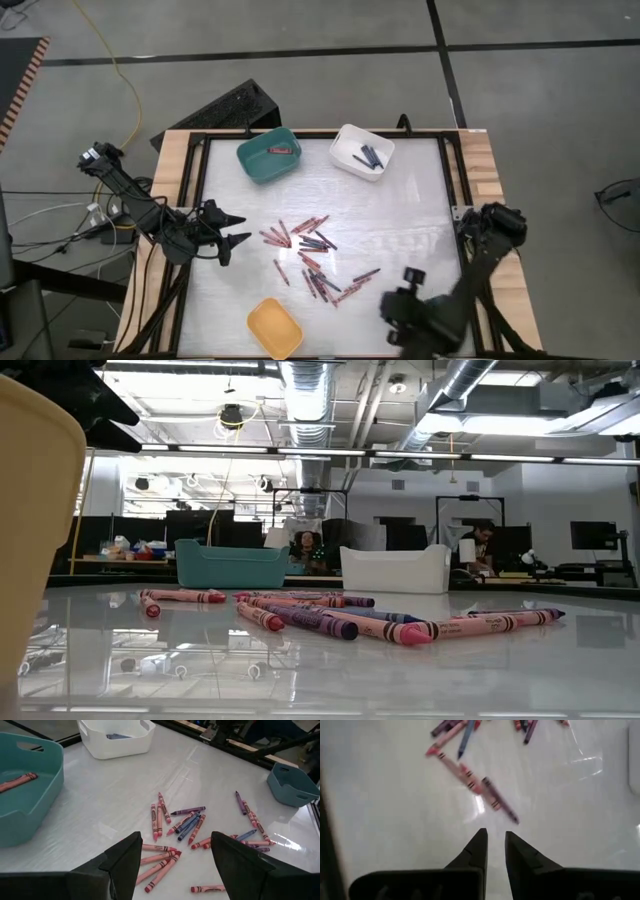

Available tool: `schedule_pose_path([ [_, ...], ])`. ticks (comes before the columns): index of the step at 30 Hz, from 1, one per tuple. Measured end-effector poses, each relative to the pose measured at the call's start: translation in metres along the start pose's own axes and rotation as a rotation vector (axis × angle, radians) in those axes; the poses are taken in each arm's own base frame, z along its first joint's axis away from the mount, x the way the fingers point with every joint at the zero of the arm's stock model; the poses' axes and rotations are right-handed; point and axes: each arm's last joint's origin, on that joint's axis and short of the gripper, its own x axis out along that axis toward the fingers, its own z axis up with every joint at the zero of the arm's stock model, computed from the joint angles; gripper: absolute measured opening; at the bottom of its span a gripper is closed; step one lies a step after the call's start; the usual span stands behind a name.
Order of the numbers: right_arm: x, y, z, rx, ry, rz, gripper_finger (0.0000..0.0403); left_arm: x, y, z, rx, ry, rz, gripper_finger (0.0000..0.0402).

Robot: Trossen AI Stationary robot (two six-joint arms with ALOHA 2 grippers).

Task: Sort crayons
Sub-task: Put the purple crayon into the blue bin

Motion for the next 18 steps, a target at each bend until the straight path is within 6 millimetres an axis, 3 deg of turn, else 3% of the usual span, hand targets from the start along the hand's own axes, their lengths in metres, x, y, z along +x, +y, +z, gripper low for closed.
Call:
schedule_pose_path([
  [7, 0.030, -0.018, 0.037, -0.189, 0.076, 0.000, 0.0062, 0.000, -0.001, -0.001, 0.000, 0.026, -0.024, 0.0228],
  [18, 0.044, -0.035, 0.054, -0.403, 0.144, 0.018, 0.0061, 0.000, -0.001, -0.001, 0.008, 0.041, -0.033, 0.0228],
])
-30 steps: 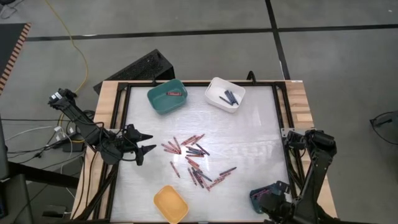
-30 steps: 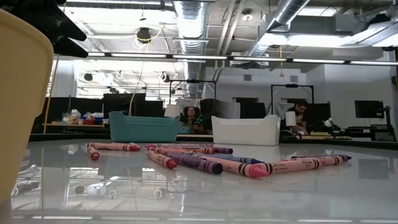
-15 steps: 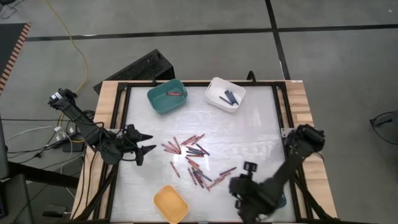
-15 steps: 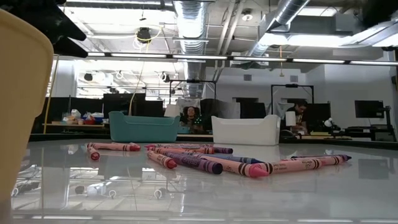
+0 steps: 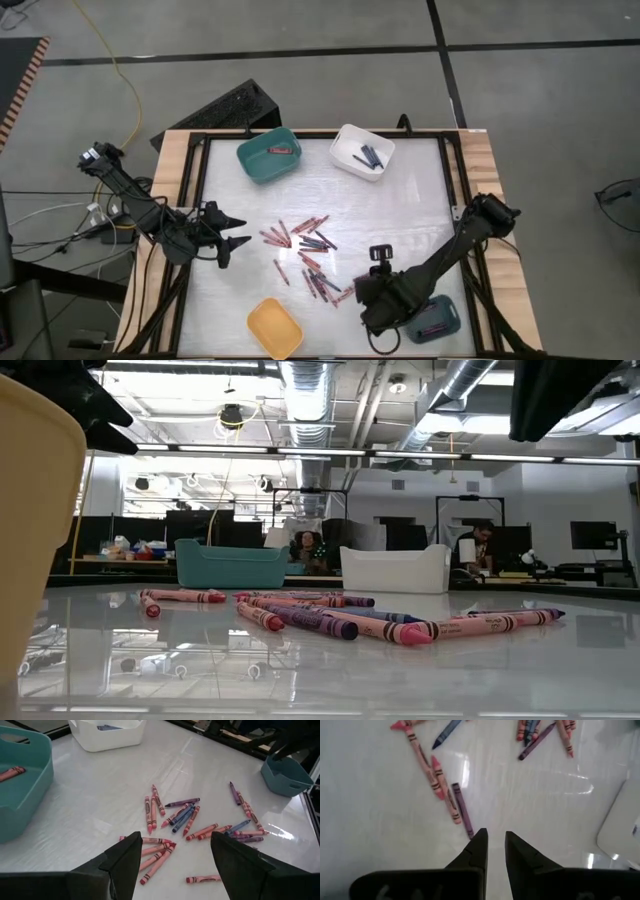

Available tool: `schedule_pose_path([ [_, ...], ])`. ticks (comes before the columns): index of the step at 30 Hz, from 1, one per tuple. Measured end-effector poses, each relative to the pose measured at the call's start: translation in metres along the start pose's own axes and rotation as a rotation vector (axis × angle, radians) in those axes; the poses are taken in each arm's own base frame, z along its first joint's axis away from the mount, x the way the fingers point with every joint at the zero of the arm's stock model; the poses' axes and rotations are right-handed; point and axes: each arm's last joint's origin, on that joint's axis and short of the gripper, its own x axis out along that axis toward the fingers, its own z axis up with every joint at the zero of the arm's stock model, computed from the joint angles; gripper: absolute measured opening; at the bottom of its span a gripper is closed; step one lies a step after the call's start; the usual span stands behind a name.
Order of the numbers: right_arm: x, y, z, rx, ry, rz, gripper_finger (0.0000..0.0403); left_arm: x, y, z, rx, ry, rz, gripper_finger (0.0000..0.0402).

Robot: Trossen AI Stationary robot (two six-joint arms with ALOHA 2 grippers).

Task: Sort crayons
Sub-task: Put the purple crayon into the blue bin

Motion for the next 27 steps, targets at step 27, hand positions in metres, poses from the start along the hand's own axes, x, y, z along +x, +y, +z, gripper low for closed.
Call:
schedule_pose_path([
  [27, -0.024, -0.085, -0.062, 0.259, -0.718, 0.301, 0.0061, 0.000, -0.001, 0.001, 0.006, -0.004, -0.006, 0.0228],
])
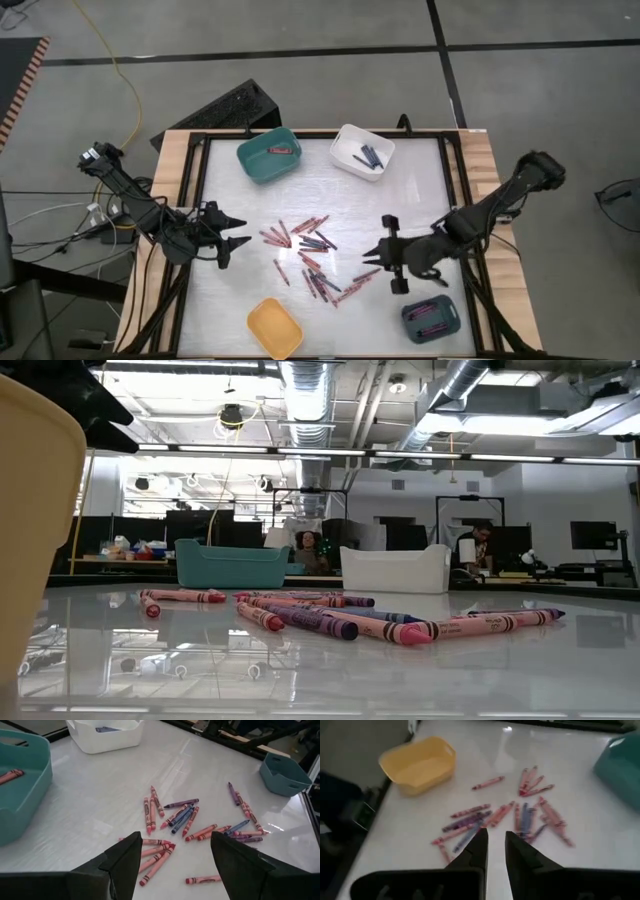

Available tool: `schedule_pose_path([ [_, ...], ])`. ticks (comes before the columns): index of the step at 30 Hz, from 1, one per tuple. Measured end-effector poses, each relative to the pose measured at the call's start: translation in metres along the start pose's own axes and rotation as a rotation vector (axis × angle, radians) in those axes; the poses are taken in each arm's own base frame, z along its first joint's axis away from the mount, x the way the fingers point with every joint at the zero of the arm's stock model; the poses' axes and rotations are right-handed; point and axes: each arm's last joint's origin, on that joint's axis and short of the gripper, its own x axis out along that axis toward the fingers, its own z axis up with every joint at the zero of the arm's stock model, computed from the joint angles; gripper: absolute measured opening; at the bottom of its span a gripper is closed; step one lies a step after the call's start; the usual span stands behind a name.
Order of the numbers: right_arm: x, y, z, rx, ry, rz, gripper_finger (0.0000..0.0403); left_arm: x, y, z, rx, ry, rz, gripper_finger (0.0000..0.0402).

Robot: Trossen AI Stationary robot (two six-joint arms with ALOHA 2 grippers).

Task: Sort crayons
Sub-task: Put the purple crayon into the blue bin

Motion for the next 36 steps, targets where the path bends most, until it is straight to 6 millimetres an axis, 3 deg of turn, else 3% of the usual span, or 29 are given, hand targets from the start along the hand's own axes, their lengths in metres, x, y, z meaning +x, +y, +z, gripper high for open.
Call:
schedule_pose_path([
  [6, 0.009, -0.015, -0.045, 0.183, -0.044, 0.068, 0.0061, 0.000, -0.001, -0.001, -0.006, 0.019, -0.019, 0.0228],
  [13, 0.029, -0.016, -0.082, 0.200, 0.080, 0.021, 0.0061, 0.000, -0.001, 0.000, -0.011, 0.017, -0.020, 0.0228],
  [23, 0.060, -0.008, -0.106, 0.130, 0.245, -0.021, 0.0061, 0.000, -0.001, 0.000, -0.019, 0.015, -0.017, 0.0228],
  [36, 0.074, -0.009, -0.132, 0.128, 0.451, -0.085, 0.0062, 0.000, 0.000, 0.000, -0.014, 0.011, -0.010, 0.0228],
])
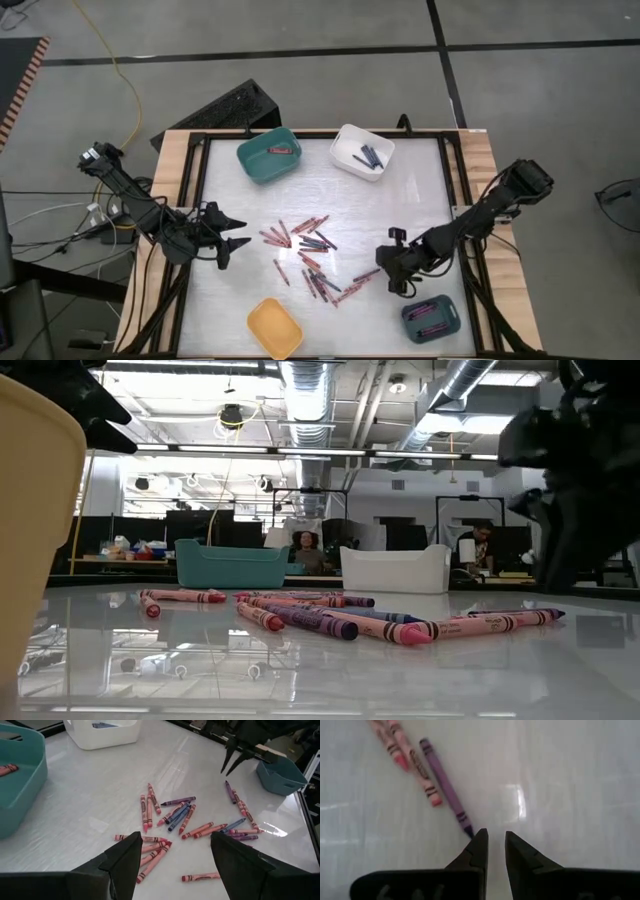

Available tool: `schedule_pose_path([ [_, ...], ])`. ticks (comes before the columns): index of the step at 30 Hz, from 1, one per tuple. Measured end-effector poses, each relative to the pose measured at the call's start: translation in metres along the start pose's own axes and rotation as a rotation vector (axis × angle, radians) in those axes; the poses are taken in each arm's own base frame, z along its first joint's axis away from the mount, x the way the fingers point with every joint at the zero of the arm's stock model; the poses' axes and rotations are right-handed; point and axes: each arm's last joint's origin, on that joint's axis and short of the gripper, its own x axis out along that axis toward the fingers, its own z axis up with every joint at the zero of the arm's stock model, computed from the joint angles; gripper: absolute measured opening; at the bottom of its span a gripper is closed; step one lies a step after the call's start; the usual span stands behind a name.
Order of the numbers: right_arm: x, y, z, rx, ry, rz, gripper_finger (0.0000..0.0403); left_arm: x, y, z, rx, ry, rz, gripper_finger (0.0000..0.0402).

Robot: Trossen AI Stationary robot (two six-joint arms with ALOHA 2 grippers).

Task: Sort crayons
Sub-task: Put the purple crayon into the blue bin

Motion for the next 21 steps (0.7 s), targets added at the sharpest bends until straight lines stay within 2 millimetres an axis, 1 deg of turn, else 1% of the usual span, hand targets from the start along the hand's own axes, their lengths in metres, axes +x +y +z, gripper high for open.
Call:
schedule_pose_path([
  [2, 0.003, 0.002, 0.000, -0.014, 0.007, 0.000, 0.0062, 0.000, 0.000, 0.000, 0.000, -0.003, 0.003, 0.0228],
  [5, 0.003, 0.007, 0.004, -0.045, -0.004, 0.005, 0.0062, 0.000, 0.000, 0.000, 0.000, -0.011, 0.011, 0.0228],
  [9, 0.000, 0.011, 0.012, -0.083, -0.025, 0.014, 0.0062, 0.000, 0.000, 0.000, 0.000, -0.013, 0.013, 0.0228],
  [15, -0.005, 0.011, 0.024, -0.078, -0.067, 0.027, 0.0062, 0.000, 0.001, 0.000, 0.006, -0.010, 0.016, 0.0228],
  [21, -0.004, 0.013, 0.025, -0.076, -0.079, 0.033, 0.0062, 0.000, 0.001, 0.000, 0.005, -0.015, 0.020, 0.0228],
])
